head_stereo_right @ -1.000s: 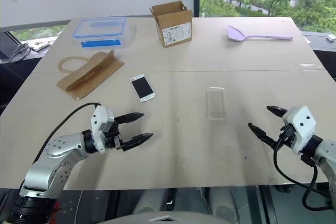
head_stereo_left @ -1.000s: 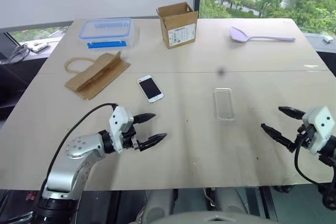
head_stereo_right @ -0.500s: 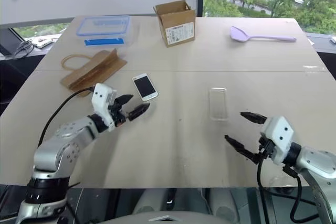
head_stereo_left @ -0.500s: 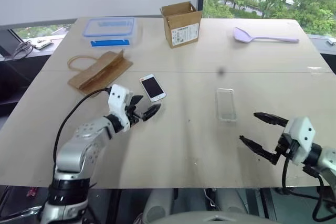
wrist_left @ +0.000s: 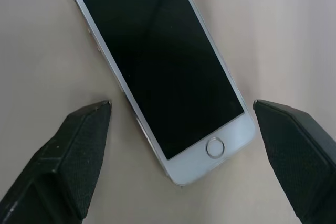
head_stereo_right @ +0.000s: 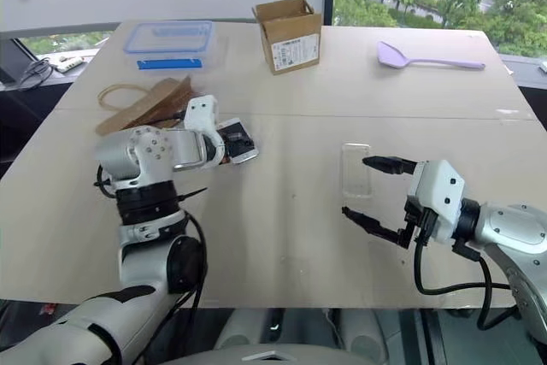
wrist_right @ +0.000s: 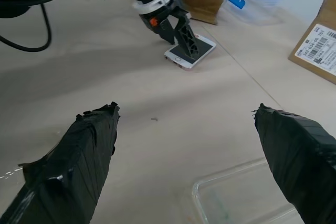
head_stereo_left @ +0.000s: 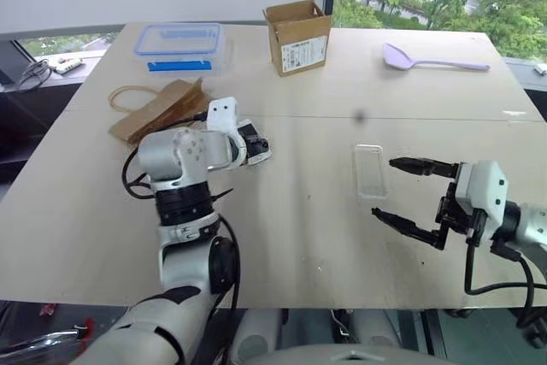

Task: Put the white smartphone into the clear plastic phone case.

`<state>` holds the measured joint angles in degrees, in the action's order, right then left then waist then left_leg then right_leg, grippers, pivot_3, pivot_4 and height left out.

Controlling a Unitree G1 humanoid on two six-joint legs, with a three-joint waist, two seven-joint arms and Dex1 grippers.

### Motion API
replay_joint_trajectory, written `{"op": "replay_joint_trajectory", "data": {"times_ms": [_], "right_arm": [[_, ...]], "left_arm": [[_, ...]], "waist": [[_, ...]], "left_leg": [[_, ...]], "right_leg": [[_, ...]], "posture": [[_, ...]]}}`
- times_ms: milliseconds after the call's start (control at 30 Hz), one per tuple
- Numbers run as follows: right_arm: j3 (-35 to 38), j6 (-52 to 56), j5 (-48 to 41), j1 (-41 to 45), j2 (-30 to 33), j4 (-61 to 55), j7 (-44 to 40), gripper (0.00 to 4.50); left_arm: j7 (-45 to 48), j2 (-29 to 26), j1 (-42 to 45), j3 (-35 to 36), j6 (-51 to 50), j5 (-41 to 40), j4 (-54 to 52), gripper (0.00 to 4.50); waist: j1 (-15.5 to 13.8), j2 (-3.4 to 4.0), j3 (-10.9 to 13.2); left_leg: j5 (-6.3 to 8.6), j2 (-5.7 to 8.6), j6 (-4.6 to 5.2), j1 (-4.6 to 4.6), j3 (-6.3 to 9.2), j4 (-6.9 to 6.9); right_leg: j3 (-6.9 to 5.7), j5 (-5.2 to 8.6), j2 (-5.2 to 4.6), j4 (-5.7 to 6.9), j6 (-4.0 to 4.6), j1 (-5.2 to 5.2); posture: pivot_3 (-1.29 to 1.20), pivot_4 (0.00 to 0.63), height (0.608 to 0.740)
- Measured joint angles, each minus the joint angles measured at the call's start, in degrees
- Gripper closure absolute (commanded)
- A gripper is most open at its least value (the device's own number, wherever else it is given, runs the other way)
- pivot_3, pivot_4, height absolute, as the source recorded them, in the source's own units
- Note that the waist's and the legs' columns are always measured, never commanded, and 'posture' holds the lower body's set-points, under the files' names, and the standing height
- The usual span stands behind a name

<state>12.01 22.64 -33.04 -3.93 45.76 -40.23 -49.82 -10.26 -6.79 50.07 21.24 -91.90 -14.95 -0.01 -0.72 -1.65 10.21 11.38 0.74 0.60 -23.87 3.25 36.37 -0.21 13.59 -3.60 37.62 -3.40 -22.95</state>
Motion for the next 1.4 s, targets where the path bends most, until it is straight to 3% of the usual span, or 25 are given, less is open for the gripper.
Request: {"op": "replay_joint_trajectory", "data": {"times_ms": [167,467,567,633,833,1033,1133,1267,1400], "right_arm": [[-0.96,0.48,-0.01,1.97,-1.02,-0.05,1.68,0.0],[-2.52,3.02,-0.58,0.92,-1.44,-3.63,4.31,0.0],[-2.56,3.44,-0.58,1.03,-1.51,-3.76,5.24,0.0],[-2.72,3.52,-0.5,1.08,-1.63,-3.8,5.68,0.0],[-2.72,4.81,-0.65,0.71,-1.64,-4.48,7.16,0.0],[-2.8,5.79,-0.66,0.2,-1.63,-4.76,7.74,0.0],[-3.1,5.93,-0.66,0.33,-1.72,-4.69,7.8,0.0],[-3.19,7.86,-2.26,0.59,-2.7,-4.61,9.16,0.0],[-2.46,12.85,-6.83,0.64,-2.89,-4.32,11.16,0.0]], "left_arm": [[-8.38,6.15,5.31,0.97,3.47,8.02,7.47,0.07],[-11.41,8.55,7.63,-1.5,15.29,11.77,19.68,0.07],[-10.88,8.41,8.02,-1.77,17.41,11.79,22.23,0.8],[-10.57,8.32,7.97,-2.24,18.29,11.76,23.24,1.56],[-7.85,6.61,5.59,-4.61,17.64,11.29,20.7,1.63],[4.59,-4.44,-3.47,-15.75,16.57,8.36,9.01,1.63],[16.53,-14.67,-9.8,-21.39,19.28,4.97,1.61,1.63],[34.71,-29.53,-19.48,-27.82,30.71,1.91,-8.78,1.63],[49.08,-37.24,-25.16,-31.36,46.16,1.35,-14.7,1.63]], "waist": [[-0.1,0.0,-0.01],[-0.33,0.64,-0.46],[-0.31,0.67,-0.5],[-0.15,0.64,-0.48],[0.07,0.73,-0.54],[2.26,0.66,-0.49],[3.08,0.59,-0.41],[2.45,0.47,-0.27],[0.33,0.46,-0.22]], "left_leg": [[0.0,0.08,0.0,0.07,0.04,0.03],[0.09,0.1,-0.21,0.29,0.06,0.15],[0.12,0.1,-0.26,0.63,0.14,0.19],[0.15,0.06,-0.29,1.0,0.17,0.15],[0.15,0.05,-0.29,1.07,0.31,0.07],[0.16,-0.07,-0.31,1.14,0.17,-0.12],[0.15,-0.23,-0.31,1.01,0.02,-0.41],[-0.01,-0.23,-0.1,0.36,-0.01,-0.71],[-0.05,-0.13,-0.1,-0.73,0.14,-0.59]], "right_leg": [[0.0,0.01,-0.11,0.01,-0.05,0.06],[-0.28,0.01,-0.15,0.1,-0.05,0.44],[-0.4,0.13,-0.23,0.07,0.16,0.88],[-0.44,0.16,-0.31,-0.03,0.17,1.25],[-0.42,0.16,-0.4,-0.04,0.15,1.26],[-0.21,0.16,-0.33,-0.07,0.16,1.13],[-0.05,0.18,-0.31,-0.13,0.2,0.8],[-0.02,0.04,-0.35,-0.2,0.47,0.03],[-0.05,0.0,-0.45,-0.52,0.5,-0.73]], "posture": [[0.0,0.15,0.74],[0.0,0.15,0.74],[0.0,0.15,0.74],[0.0,0.15,0.74],[0.0,0.15,0.74],[0.0,0.15,0.74],[0.0,0.15,0.74],[0.0,0.15,0.74],[0.0,0.15,0.74]]}}
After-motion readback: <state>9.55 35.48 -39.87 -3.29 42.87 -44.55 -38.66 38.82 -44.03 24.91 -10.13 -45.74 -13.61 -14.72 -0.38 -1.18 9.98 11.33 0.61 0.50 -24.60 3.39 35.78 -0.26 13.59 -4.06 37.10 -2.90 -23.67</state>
